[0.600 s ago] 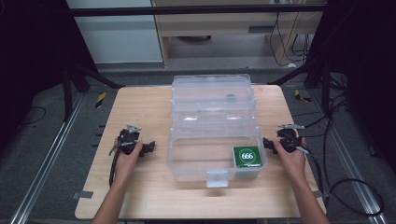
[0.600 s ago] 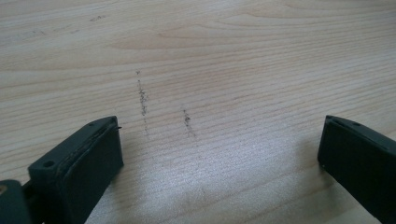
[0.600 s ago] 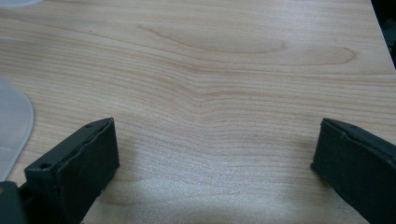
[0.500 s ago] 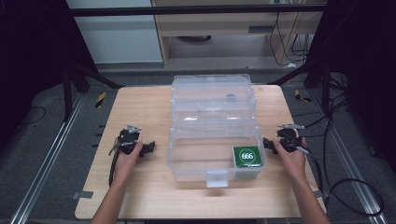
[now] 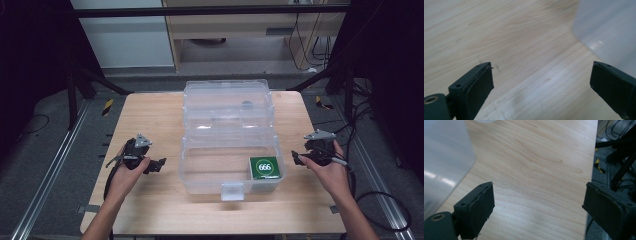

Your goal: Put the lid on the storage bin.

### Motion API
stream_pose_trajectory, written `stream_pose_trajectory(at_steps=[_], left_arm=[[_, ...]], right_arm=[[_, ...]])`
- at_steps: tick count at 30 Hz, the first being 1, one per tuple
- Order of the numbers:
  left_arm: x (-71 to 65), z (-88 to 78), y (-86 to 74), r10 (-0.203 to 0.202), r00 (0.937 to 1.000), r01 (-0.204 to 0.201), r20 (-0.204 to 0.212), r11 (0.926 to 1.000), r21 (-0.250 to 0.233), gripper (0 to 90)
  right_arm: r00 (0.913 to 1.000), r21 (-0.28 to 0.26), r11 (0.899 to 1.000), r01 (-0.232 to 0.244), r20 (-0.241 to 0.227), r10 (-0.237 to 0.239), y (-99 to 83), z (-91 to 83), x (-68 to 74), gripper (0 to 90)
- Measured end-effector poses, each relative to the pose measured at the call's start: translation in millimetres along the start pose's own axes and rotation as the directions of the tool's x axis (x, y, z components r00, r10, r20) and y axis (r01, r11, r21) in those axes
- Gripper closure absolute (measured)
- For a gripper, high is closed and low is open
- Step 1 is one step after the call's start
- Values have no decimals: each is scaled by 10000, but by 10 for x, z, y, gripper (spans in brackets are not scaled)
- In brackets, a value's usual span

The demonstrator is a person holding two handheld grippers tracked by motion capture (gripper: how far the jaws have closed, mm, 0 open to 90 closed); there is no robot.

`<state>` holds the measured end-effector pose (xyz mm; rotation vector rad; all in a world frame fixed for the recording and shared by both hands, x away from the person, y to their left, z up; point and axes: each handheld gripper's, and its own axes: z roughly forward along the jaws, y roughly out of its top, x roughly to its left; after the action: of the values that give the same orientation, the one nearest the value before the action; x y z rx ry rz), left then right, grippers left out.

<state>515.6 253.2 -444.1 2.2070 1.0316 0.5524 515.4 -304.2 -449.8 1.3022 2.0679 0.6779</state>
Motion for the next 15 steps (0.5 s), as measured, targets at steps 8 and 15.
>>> stream_pose_trajectory(at_steps=[8, 15], left_arm=[[-344, -341, 291, 1645, 9845, -1645, 607, 9864, -49, 43], [-578, -509, 523, 2465, 9632, -2423, 1075, 9689, -512, 29]], right_arm=[[9865, -77, 9876, 1566, -465, -1568, 345, -453, 20, 165], [9650, -159, 9699, 2429, -982, -2432, 705, -687, 12, 206]])
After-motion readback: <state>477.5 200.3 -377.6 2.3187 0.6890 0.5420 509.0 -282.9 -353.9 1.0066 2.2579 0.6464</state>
